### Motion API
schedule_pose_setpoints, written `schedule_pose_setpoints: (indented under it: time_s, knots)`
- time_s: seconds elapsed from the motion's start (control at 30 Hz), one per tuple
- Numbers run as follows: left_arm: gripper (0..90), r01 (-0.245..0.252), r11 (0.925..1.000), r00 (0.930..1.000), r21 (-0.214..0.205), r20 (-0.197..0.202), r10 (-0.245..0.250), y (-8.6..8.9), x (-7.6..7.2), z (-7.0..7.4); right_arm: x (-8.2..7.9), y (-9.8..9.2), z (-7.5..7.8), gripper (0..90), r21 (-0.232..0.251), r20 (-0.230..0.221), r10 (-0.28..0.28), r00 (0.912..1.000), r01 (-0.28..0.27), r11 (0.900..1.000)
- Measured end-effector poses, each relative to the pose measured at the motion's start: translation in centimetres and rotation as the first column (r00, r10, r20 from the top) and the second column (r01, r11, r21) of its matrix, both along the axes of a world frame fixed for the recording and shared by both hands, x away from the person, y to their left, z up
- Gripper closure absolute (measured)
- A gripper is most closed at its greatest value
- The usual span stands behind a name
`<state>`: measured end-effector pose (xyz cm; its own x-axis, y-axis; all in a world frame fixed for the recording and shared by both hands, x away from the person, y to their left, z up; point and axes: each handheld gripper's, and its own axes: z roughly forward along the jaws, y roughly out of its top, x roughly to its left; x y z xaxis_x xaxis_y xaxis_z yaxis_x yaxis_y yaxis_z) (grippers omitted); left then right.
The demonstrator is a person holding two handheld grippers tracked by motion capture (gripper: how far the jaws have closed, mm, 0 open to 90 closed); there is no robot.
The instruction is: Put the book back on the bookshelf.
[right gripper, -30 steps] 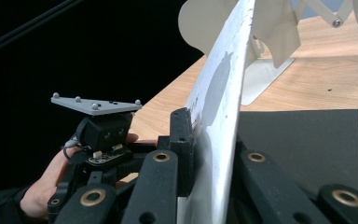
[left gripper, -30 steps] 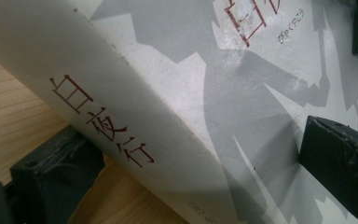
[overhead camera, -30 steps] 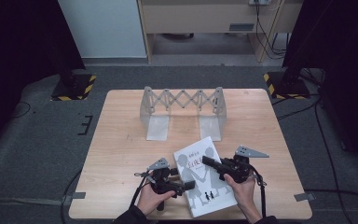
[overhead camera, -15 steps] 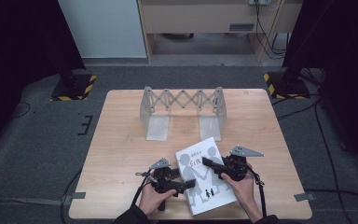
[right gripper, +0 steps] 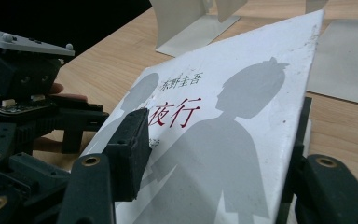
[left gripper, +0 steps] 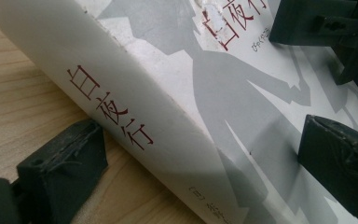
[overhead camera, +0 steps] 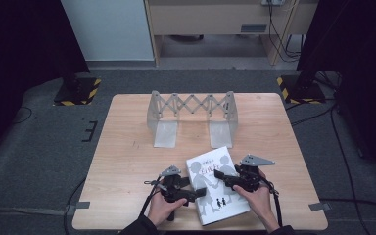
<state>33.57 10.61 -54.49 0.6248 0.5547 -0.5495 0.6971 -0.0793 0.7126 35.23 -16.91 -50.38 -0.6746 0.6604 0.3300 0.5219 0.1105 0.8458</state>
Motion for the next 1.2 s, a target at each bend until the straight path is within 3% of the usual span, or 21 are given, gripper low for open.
schedule_pose_setpoints:
  time_s: [0.1, 0.3, 0.4, 0.5, 0.7, 0.73, 0.8, 1.2]
  knots:
    - [0.4, -0.002, 1.0, 1.0, 0.001, 0.0, 0.002, 0.0, 0.0, 0.0, 0.0, -0.1, -0.1, 41.3, 0.003, -0.003, -0.005, 1.0, 0.006, 1.0]
    - [1.5, -0.007, 0.9999, 1.0, 0.015, 0.004, 0.007, -0.2, -0.1, 0.1, 0.0, -1.0, -0.2, 37.5, -0.056, 0.044, -0.042, 0.9981, 0.044, 0.9975]
    - [2.0, -0.008, 0.9997, 1.0, 0.021, 0.006, 0.008, -0.2, -0.1, 0.1, 0.0, -1.2, -0.7, 36.5, -0.049, 0.03, -0.049, 0.9984, 0.05, 0.9975]
    - [2.6, -0.011, 0.9993, 0.9999, 0.035, 0.011, 0.01, -0.3, -0.1, 0.1, 0.1, -1.5, -0.9, 34.7, -0.084, 0.01, -0.056, 0.9984, 0.056, 0.9949]
    - [2.9, -0.011, 0.999, 0.9998, 0.044, 0.015, 0.01, -0.4, -0.1, 0.1, 0.1, -1.7, -1.3, 34.3, -0.069, -0.019, -0.06, 0.998, 0.059, 0.9959]
    - [3.1, -0.014, 0.9989, 0.9998, 0.046, 0.016, 0.013, -0.4, -0.1, 0.2, 0.0, -1.8, -1.4, 33.4, -0.081, -0.023, -0.061, 0.9979, 0.059, 0.995]
    - [3.2, -0.014, 0.9991, 0.9998, 0.041, 0.013, 0.014, -0.4, -0.1, 0.1, -0.2, -1.9, -1.3, 34.4, -0.135, 0.021, -0.048, 0.9986, 0.051, 0.9895]
    - [3.2, -0.016, 0.999, 0.9998, 0.042, 0.014, 0.015, -0.4, -0.1, 0.1, -0.1, -2.4, -1.9, 27.7, -0.097, -0.019, -0.057, 0.9982, 0.055, 0.9938]
